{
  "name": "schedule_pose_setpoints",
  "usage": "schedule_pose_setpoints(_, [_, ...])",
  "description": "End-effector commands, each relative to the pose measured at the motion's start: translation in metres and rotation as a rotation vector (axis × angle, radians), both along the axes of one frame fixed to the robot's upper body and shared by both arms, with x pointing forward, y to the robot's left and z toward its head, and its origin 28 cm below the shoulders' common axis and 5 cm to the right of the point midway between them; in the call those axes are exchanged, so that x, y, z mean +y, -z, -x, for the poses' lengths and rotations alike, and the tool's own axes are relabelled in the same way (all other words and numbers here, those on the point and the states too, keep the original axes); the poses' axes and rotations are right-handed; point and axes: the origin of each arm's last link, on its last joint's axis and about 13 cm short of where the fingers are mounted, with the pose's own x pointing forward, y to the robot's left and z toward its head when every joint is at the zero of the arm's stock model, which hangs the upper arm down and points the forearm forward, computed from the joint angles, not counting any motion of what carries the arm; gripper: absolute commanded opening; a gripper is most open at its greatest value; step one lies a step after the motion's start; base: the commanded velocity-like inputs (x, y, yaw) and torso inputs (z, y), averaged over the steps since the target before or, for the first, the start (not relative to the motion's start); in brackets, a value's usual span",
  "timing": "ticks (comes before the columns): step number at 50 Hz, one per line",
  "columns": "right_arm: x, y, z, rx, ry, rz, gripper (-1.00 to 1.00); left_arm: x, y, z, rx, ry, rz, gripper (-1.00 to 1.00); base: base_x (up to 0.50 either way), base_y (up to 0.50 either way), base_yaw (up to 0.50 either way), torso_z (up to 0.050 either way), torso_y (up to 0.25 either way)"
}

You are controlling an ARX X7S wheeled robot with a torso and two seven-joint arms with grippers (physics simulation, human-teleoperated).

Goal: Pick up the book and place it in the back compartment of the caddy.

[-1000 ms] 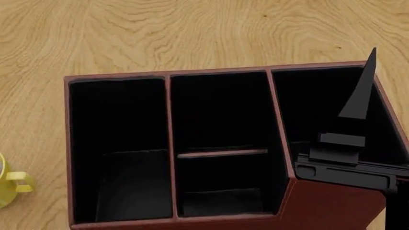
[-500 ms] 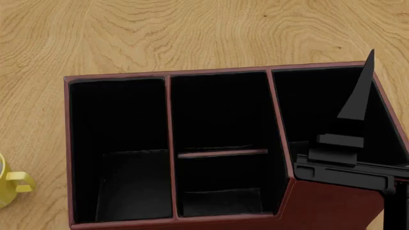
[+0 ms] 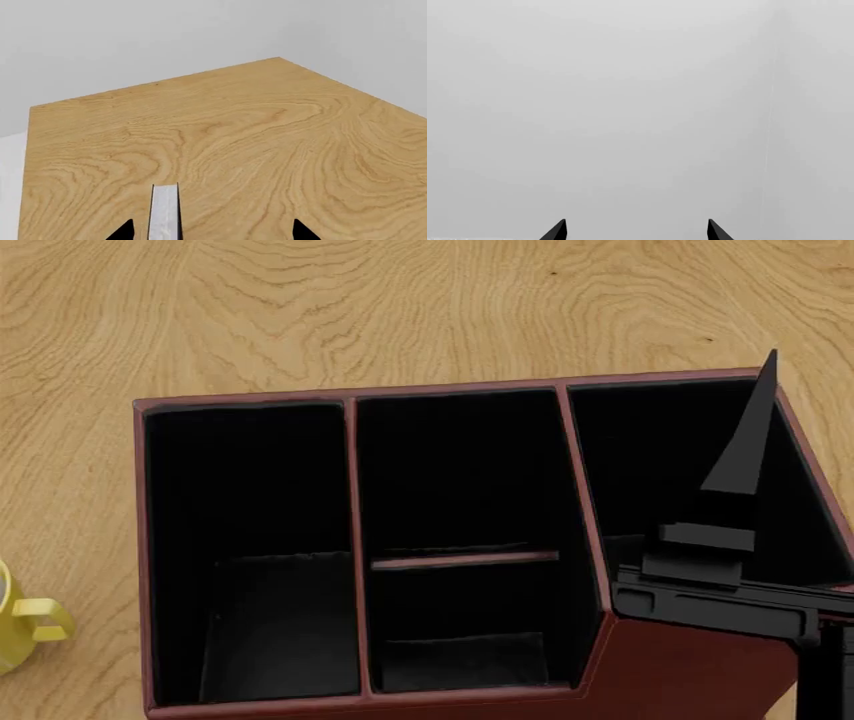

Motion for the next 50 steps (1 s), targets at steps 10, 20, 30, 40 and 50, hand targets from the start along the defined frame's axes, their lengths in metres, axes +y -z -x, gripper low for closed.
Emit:
schedule_pose_setpoints(10, [0.002, -0.001, -0.002, 0.006, -0.001, 0.009, 1.00, 0.008, 0.005, -0.005, 0.063, 0.014, 0.053, 1.00, 0.00, 0.00, 0.00, 0.000, 0.000])
schedule_pose_setpoints(20, [0.004, -0.002, -0.003, 0.007, -0.004, 0.014, 1.00, 0.015, 0.007, -0.005, 0.076, -0.013, 0.066, 1.00, 0.00, 0.00, 0.00, 0.000, 0.000])
schedule_pose_setpoints(30, [0.005, -0.003, -0.004, 0.008, -0.007, 0.018, 1.00, 0.023, 0.010, -0.010, 0.087, -0.028, 0.066, 1.00, 0.00, 0.00, 0.00, 0.000, 0.000])
schedule_pose_setpoints(40, [0.006, -0.004, -0.005, 0.011, -0.012, 0.022, 1.00, 0.030, 0.020, -0.014, 0.113, -0.039, 0.075, 1.00, 0.00, 0.00, 0.00, 0.000, 0.000])
schedule_pose_setpoints(50, [0.007, -0.005, -0.005, 0.010, -0.009, 0.026, 1.00, 0.037, 0.025, -0.019, 0.122, -0.052, 0.095, 1.00, 0.00, 0.00, 0.00, 0.000, 0.000])
